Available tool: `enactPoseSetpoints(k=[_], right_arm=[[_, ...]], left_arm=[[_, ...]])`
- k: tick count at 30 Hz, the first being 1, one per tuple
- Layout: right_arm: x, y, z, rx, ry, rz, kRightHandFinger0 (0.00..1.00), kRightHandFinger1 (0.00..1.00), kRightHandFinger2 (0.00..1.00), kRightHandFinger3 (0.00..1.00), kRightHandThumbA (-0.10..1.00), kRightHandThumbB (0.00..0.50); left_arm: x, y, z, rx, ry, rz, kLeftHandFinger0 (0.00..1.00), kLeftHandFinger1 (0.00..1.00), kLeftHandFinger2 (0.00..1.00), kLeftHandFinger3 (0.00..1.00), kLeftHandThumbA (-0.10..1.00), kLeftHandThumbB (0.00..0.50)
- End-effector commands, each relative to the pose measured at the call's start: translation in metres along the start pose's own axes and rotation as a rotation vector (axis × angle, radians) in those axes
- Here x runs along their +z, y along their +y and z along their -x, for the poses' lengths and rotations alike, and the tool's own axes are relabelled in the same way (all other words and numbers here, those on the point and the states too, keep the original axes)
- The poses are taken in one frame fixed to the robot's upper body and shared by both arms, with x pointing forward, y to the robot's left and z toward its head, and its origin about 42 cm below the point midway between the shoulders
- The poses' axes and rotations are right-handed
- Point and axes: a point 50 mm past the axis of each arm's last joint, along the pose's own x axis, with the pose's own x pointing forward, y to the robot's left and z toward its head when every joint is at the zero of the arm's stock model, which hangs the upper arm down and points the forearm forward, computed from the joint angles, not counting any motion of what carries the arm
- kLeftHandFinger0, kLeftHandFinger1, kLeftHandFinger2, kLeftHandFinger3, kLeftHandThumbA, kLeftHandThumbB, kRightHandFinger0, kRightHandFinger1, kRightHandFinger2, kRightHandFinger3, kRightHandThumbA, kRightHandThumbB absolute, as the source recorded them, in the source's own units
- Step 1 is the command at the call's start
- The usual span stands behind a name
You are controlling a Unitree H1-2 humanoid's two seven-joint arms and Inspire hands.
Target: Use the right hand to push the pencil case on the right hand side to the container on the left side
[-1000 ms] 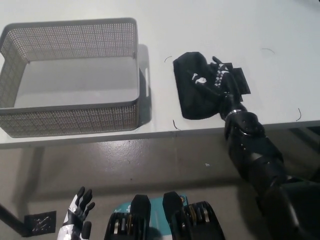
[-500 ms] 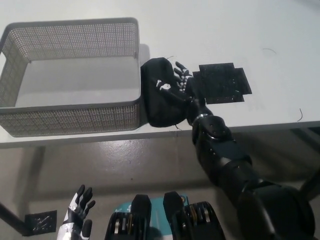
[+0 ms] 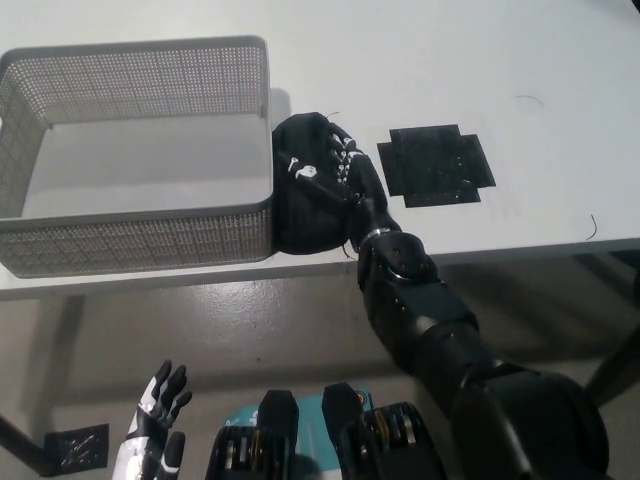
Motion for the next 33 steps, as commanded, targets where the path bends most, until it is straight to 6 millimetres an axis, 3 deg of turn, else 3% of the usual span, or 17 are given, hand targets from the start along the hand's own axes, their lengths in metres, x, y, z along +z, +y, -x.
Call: enactPoseSetpoints(k=[1,8,10,15,17,18,20,24,26,27,28,30,32,33], right_arm=[[0.037,0.035,-0.01,0.101,-0.093,0.036,1.0,1.0,1.0,1.0,1.0,0.217],[0.056,-0.001,-0.018,0.026,-0.187,0.258,1.0,1.0,1.0,1.0,1.0,0.227],[0.065,-0.014,-0.022,-0.017,-0.185,0.441,1.0,1.0,1.0,1.0,1.0,0.288],[0.085,-0.035,-0.026,-0.078,-0.262,0.575,1.0,1.0,1.0,1.0,1.0,0.307],[0.091,-0.044,-0.027,-0.094,-0.281,0.589,1.0,1.0,1.0,1.0,1.0,0.321],[0.094,-0.048,-0.028,-0.102,-0.285,0.585,1.0,1.0,1.0,1.0,1.0,0.303],[0.096,-0.054,-0.028,-0.115,-0.282,0.563,1.0,1.0,1.0,1.0,1.0,0.336],[0.104,-0.063,-0.029,-0.118,-0.301,0.474,1.0,1.0,1.0,1.0,1.0,0.29],[0.109,-0.064,-0.029,-0.117,-0.319,0.458,1.0,1.0,1.0,1.0,1.0,0.316],[0.111,-0.066,-0.028,-0.113,-0.341,0.427,1.0,1.0,1.0,1.0,1.0,0.374],[0.113,-0.068,-0.026,-0.108,-0.36,0.406,1.0,1.0,1.0,1.0,1.0,0.391],[0.115,-0.076,-0.019,-0.107,-0.41,0.385,1.0,1.0,1.0,1.0,1.0,0.406],[0.118,-0.084,-0.005,-0.091,-0.473,0.347,1.0,1.0,1.0,1.0,1.0,0.383],[0.119,-0.091,0.017,-0.054,-0.559,0.297,1.0,1.0,1.0,1.0,1.0,0.344]], left_arm=[[0.011,0.004,-0.002,-0.006,-0.065,-0.008,1.0,1.0,1.0,1.0,0.87,0.114],[0.01,0.007,-0.001,0.0,-0.053,-0.015,1.0,1.0,1.0,1.0,0.89,0.123],[0.011,0.007,-0.002,-0.002,-0.055,-0.011,1.0,1.0,1.0,1.0,0.89,0.126],[0.013,0.004,-0.004,-0.012,-0.067,-0.002,1.0,1.0,1.0,1.0,0.88,0.112],[0.014,0.003,-0.004,-0.02,-0.071,-0.002,1.0,1.0,1.0,1.0,0.89,0.111],[0.014,0.003,-0.004,-0.019,-0.069,-0.004,1.0,1.0,1.0,1.0,0.9,0.118],[0.014,0.003,-0.003,-0.019,-0.066,-0.008,1.0,1.0,1.0,1.0,0.9,0.115],[0.015,0.003,-0.002,-0.02,-0.067,-0.007,1.0,1.0,1.0,1.0,0.9,0.106],[0.014,0.003,-0.003,-0.021,-0.07,-0.008,1.0,1.0,1.0,1.0,0.9,0.106],[0.014,0.003,-0.003,-0.02,-0.069,-0.006,1.0,1.0,1.0,1.0,0.9,0.108],[0.014,0.003,-0.003,-0.021,-0.069,-0.006,1.0,1.0,1.0,1.0,0.9,0.108],[0.015,0.003,-0.004,-0.021,-0.068,-0.011,1.0,1.0,1.0,1.0,0.9,0.114],[0.015,0.003,-0.005,-0.017,-0.067,-0.014,1.0,1.0,1.0,1.0,0.9,0.122],[0.015,0.003,-0.005,-0.016,-0.067,-0.008,1.0,1.0,1.0,1.0,0.9,0.119]])
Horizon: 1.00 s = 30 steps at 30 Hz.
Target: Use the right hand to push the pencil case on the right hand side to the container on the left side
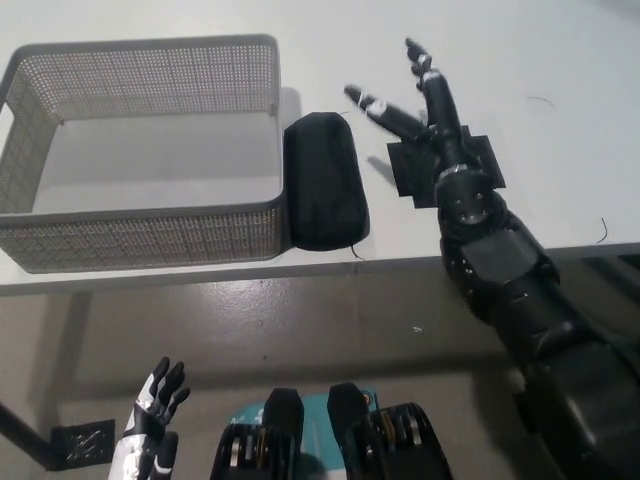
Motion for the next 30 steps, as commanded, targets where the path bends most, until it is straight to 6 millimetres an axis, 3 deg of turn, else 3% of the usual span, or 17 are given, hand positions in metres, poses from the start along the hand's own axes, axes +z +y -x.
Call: enactPoseSetpoints(k=[1,3,6,7,12,20,23,30], right_arm=[[0.038,-0.037,0.029,-0.005,-0.281,-0.151,1.0,1.0,1.0,1.0,1.0,0.34],[0.042,-0.054,0.069,-0.011,-0.381,-0.247,1.0,1.0,1.0,1.0,1.0,0.243],[0.046,-0.071,0.112,-0.057,-0.453,-0.242,1.0,1.0,1.0,1.0,1.0,0.226],[0.046,-0.083,0.141,-0.089,-0.472,-0.229,1.0,1.0,1.0,1.0,1.0,0.285],[0.042,-0.115,0.22,-0.122,-0.531,-0.188,1.0,1.0,1.0,1.0,1.0,0.342],[0.003,-0.134,0.288,-0.156,-0.439,-0.199,1.0,1.0,1.0,1.0,1.0,0.333],[-0.005,-0.136,0.305,-0.16,-0.412,-0.186,1.0,1.0,1.0,1.0,1.0,0.368],[-0.019,-0.137,0.339,-0.17,-0.332,-0.177,1.0,1.0,1.0,1.0,1.0,0.389]], left_arm=[[0.012,0.0,-0.002,-0.011,-0.052,0.004,1.0,1.0,1.0,1.0,0.89,0.118],[0.012,0.002,-0.002,-0.005,-0.052,0.001,1.0,1.0,1.0,1.0,0.89,0.119],[0.013,0.005,-0.002,0.002,-0.061,-0.009,1.0,1.0,1.0,1.0,0.89,0.113],[0.013,0.006,-0.001,0.006,-0.062,-0.012,1.0,1.0,1.0,1.0,0.9,0.111],[0.014,0.017,-0.014,0.027,-0.092,0.0,1.0,1.0,1.0,1.0,0.89,0.12],[0.018,0.027,-0.029,0.047,-0.112,0.007,1.0,1.0,1.0,1.0,0.9,0.146],[0.019,0.03,-0.034,0.055,-0.128,-0.007,1.0,1.0,1.0,1.0,0.92,0.145],[0.019,0.035,-0.043,0.068,-0.148,-0.029,1.0,1.0,1.0,1.0,0.98,0.135]])
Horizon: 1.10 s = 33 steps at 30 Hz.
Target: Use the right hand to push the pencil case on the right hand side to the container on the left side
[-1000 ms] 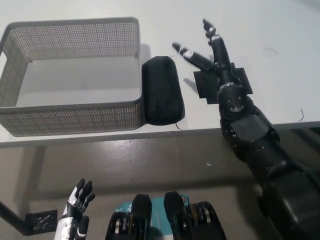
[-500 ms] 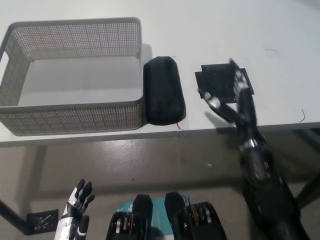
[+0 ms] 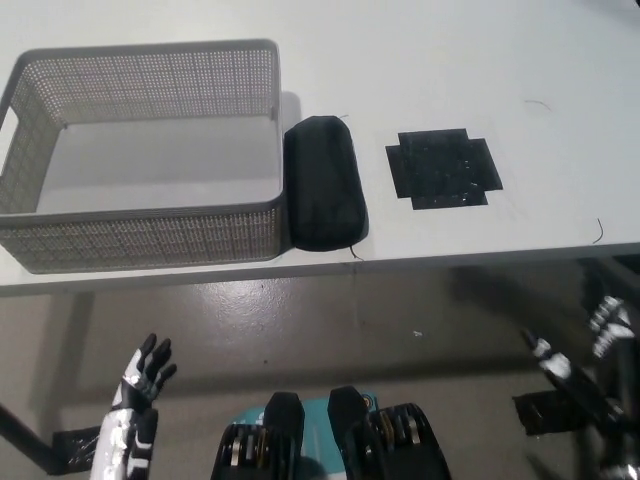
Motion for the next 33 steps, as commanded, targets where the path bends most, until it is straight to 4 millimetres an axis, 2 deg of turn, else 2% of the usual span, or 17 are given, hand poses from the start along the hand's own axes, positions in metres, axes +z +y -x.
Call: enactPoseSetpoints(k=[1,5,9,11,13,17,22,25,28,33], right_arm=[[0.071,-0.025,0.025,0.041,-0.296,-0.128,1.0,1.0,1.0,1.0,1.0,0.388],[0.061,-0.02,0.036,0.054,-0.246,-0.132,1.0,1.0,1.0,1.0,1.0,0.395],[0.053,-0.018,0.045,0.065,-0.206,-0.128,1.0,1.0,1.0,1.0,1.0,0.368],[0.048,-0.016,0.044,0.075,-0.194,-0.122,1.0,1.0,1.0,1.0,1.0,0.36],[0.045,-0.012,0.04,0.085,-0.187,-0.128,1.0,1.0,1.0,1.0,1.0,0.366],[0.044,-0.01,0.038,0.09,-0.174,-0.132,1.0,1.0,1.0,1.0,1.0,0.367],[0.041,-0.009,0.039,0.088,-0.16,-0.146,1.0,1.0,1.0,1.0,1.0,0.368],[0.039,-0.009,0.041,0.086,-0.162,-0.136,1.0,1.0,1.0,1.0,1.0,0.357],[0.039,-0.009,0.041,0.078,-0.151,-0.145,1.0,1.0,1.0,1.0,1.0,0.376],[0.04,-0.013,0.041,0.09,-0.157,-0.123,1.0,1.0,1.0,1.0,1.0,0.359]], left_arm=[[0.016,0.021,-0.021,0.054,-0.107,0.0,1.0,1.0,1.0,1.0,1.0,0.131],[0.014,0.024,-0.023,0.062,-0.109,-0.028,1.0,1.0,1.0,1.0,1.0,0.14],[0.011,0.025,-0.021,0.068,-0.104,-0.036,1.0,1.0,1.0,1.0,1.0,0.129],[0.009,0.028,-0.023,0.074,-0.106,-0.028,1.0,1.0,1.0,1.0,1.0,0.116],[0.009,0.031,-0.024,0.087,-0.105,-0.03,1.0,1.0,1.0,1.0,1.0,0.134],[0.008,0.035,-0.022,0.107,-0.101,-0.039,1.0,1.0,1.0,1.0,1.0,0.115],[0.005,0.041,-0.02,0.112,-0.098,-0.035,1.0,1.0,1.0,1.0,1.0,0.054],[0.004,0.043,-0.019,0.116,-0.091,-0.035,1.0,1.0,1.0,1.0,1.0,0.055],[0.002,0.044,-0.018,0.118,-0.085,-0.034,1.0,1.0,1.0,1.0,1.0,0.068],[0.001,0.042,-0.013,0.126,-0.07,-0.019,1.0,1.0,1.0,1.0,1.0,0.068]])
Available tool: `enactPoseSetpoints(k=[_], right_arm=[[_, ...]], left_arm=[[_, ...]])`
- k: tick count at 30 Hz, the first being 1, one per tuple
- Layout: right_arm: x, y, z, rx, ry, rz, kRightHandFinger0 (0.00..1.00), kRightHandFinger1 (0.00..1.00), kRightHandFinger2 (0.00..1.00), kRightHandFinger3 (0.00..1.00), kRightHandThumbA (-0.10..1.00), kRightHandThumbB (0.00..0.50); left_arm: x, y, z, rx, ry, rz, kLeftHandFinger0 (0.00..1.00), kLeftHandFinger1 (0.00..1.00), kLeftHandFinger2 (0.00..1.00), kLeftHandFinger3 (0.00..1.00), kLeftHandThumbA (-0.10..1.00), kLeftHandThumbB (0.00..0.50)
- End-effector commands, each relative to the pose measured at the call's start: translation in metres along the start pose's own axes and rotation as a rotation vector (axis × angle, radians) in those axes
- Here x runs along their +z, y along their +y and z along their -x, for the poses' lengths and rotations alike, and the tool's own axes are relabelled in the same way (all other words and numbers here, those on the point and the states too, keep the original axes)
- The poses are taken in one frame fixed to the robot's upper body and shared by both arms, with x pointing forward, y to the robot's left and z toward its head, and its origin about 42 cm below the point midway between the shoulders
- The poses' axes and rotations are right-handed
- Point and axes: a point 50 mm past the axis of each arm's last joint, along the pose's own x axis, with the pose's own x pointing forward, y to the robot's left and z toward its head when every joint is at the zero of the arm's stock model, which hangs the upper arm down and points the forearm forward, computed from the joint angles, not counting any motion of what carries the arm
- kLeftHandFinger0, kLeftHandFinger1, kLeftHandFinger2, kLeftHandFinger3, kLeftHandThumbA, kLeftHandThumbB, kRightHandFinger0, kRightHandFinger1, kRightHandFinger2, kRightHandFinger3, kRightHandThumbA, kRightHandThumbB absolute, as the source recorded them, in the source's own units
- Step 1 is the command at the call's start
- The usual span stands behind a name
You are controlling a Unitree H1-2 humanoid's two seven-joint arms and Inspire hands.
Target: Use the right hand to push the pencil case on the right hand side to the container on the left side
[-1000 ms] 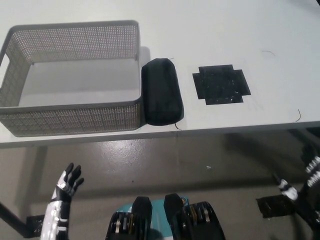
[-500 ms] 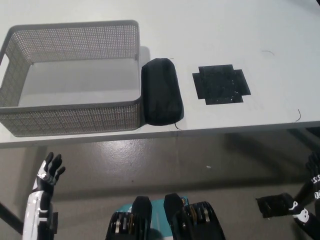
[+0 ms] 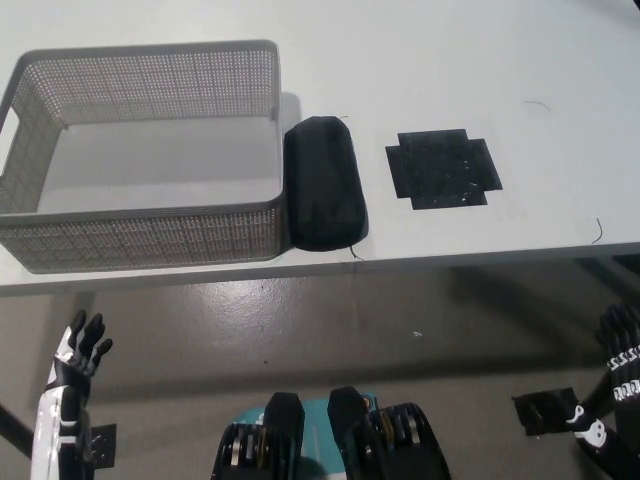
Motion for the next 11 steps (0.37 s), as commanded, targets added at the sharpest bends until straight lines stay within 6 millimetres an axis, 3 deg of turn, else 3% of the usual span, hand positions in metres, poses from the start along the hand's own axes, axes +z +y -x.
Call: enactPoseSetpoints(k=[1,11], right_arm=[[0.01,-0.005,-0.004,0.017,-0.078,-0.006,1.0,1.0,1.0,1.0,1.0,0.349],[0.011,-0.006,0.004,0.019,-0.056,-0.012,1.0,1.0,1.0,1.0,1.0,0.301]], left_arm=[[0.004,0.003,0.004,0.023,-0.035,0.021,1.0,1.0,1.0,1.0,1.0,0.061],[0.002,0.0,0.019,0.032,0.0,0.037,1.0,1.0,1.0,1.0,1.0,0.045]])
